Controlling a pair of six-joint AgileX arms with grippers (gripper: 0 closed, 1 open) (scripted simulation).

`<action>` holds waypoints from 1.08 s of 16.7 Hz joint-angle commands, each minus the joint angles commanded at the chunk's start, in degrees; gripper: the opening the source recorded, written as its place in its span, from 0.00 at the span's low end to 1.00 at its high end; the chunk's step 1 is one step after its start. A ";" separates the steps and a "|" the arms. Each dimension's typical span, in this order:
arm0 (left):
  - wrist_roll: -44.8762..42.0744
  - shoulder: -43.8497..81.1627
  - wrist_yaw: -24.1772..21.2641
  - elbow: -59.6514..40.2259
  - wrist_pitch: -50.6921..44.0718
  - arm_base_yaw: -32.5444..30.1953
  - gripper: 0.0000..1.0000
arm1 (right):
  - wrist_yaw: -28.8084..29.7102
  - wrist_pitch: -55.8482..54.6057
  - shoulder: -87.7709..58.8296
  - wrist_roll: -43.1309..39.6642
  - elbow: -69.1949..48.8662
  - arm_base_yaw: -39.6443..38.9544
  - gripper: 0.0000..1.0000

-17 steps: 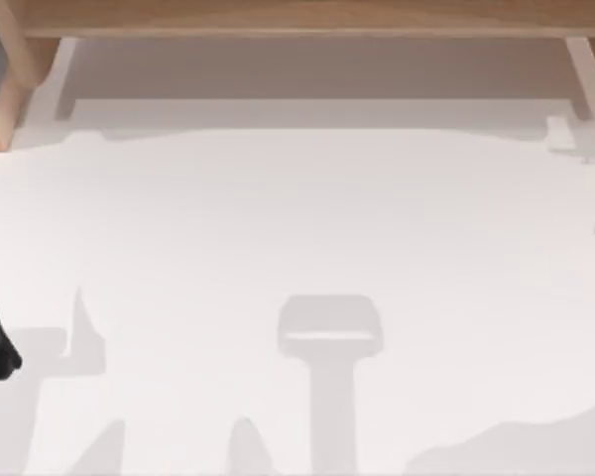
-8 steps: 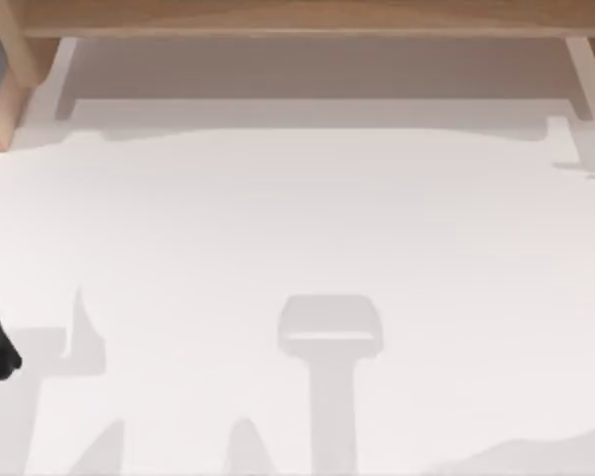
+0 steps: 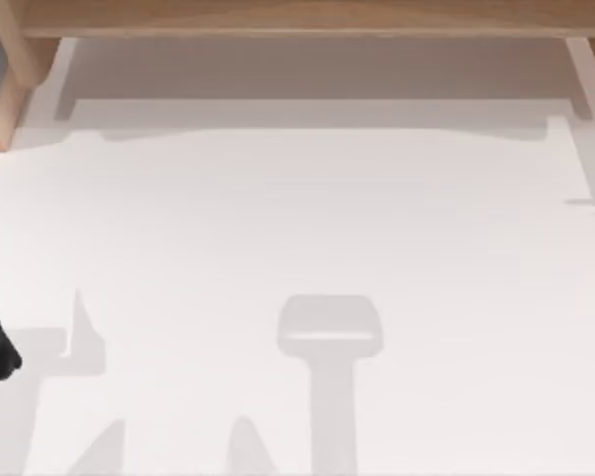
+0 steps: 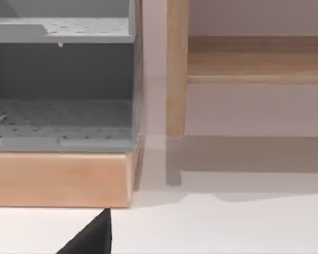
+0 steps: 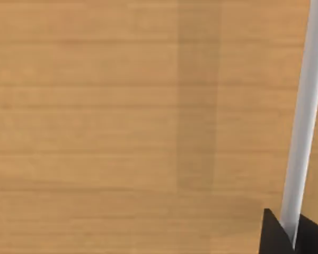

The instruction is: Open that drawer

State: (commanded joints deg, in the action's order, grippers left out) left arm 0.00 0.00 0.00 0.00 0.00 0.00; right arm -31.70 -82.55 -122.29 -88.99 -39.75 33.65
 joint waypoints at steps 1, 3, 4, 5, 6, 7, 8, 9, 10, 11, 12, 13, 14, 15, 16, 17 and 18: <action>0.00 0.00 0.00 0.00 0.00 0.00 1.00 | 0.00 0.00 0.00 0.00 0.00 0.00 0.00; 0.00 0.00 0.00 0.00 0.00 0.00 1.00 | 0.14 0.08 -0.22 0.02 -0.32 -0.21 0.00; 0.00 0.00 0.00 0.00 0.00 0.00 1.00 | 0.02 -0.05 -0.14 0.00 -0.16 -0.13 0.00; 0.00 0.00 0.00 0.00 0.00 0.00 1.00 | -0.42 -0.55 0.16 -0.03 0.49 0.20 0.00; 0.00 0.00 0.00 0.00 0.00 0.00 1.00 | -1.09 -1.31 0.59 -0.04 1.59 0.80 0.00; 0.00 0.00 0.00 0.00 0.00 0.00 1.00 | -1.91 -2.25 1.10 -0.03 3.05 1.61 0.00; 0.00 0.00 0.00 0.00 0.00 0.00 1.00 | -2.83 -3.30 1.67 -0.01 4.72 2.56 0.00; 0.00 0.00 0.00 0.00 0.00 0.00 1.00 | -3.80 -4.41 2.25 0.02 6.47 3.58 0.00; 0.00 0.00 0.00 0.00 0.00 0.00 1.00 | -4.74 -5.50 2.85 0.04 8.18 4.57 0.00; 0.00 0.00 0.00 0.00 0.00 0.00 1.00 | -5.61 -6.50 3.38 0.06 9.72 5.46 0.00; 0.00 0.00 0.00 0.00 0.00 0.00 1.00 | -6.31 -7.30 3.82 0.07 10.96 6.18 0.00; 0.00 0.00 0.00 0.00 0.00 0.00 1.00 | -6.77 -7.83 4.10 0.07 11.79 6.65 0.00; 0.00 0.00 0.00 0.00 0.00 0.00 1.00 | -6.94 -8.02 4.21 0.07 12.09 6.81 0.00; 0.00 0.00 0.00 0.00 0.00 0.00 1.00 | -6.94 -8.02 4.21 0.07 12.09 6.81 0.00; 0.00 0.00 0.00 0.00 0.00 0.00 1.00 | -6.94 -8.02 4.21 0.07 12.09 6.81 0.00; 0.00 0.00 0.00 0.00 0.00 0.00 1.00 | -6.94 -8.02 4.21 0.07 12.09 6.81 0.00; 0.00 0.00 0.00 0.00 0.00 0.00 1.00 | -6.94 -8.02 4.21 0.07 12.09 6.81 0.08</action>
State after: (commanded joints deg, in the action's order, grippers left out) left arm 0.00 0.00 0.00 0.00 0.00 0.00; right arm -38.63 -90.57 -118.08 -88.91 -27.66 40.46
